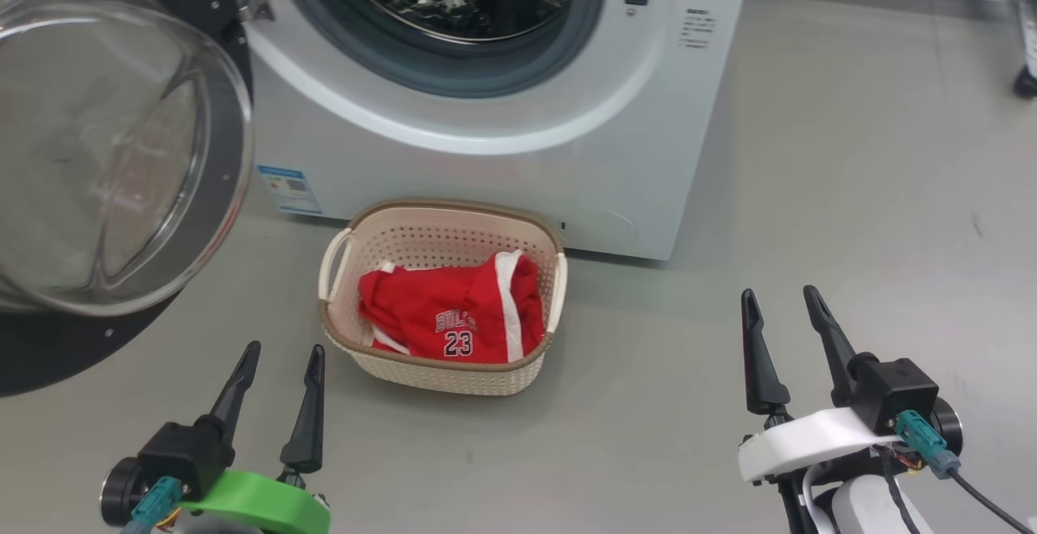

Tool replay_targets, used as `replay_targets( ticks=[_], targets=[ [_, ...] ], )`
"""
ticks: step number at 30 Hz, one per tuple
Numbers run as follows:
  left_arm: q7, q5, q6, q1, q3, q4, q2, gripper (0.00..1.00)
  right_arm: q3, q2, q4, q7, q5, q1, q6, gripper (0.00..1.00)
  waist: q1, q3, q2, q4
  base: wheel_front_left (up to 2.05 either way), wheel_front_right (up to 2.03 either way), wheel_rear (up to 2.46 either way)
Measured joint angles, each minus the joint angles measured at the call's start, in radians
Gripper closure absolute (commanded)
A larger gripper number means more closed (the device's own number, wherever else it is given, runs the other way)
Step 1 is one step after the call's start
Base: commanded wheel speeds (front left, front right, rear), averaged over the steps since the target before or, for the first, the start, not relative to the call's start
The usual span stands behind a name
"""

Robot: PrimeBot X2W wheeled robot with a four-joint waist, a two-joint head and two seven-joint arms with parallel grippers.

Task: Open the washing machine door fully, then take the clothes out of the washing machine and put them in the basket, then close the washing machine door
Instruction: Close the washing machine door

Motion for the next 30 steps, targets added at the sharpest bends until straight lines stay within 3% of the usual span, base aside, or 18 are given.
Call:
replay_targets(
  ticks=[21, 30],
  targets=[
    [0.0, 0.0, 0.0, -0.002, 0.003, 0.01, -0.001, 0.0, 0.008, 0.0, 0.021, 0.0, -0.001, -0.001, 0.021, 0.0, 0.0, -0.007, 0.0, 0.246, 0.0, 0.0, 0.0],
    [0.0, 0.0, 0.001, 0.0, 0.038, -0.007, -0.001, 0.0, 0.046, 0.0, 0.026, 0.0, 0.0, -0.005, 0.029, 0.0, 0.0, -0.019, 0.0, 0.318, 0.0, 0.0, 0.0]
  ],
)
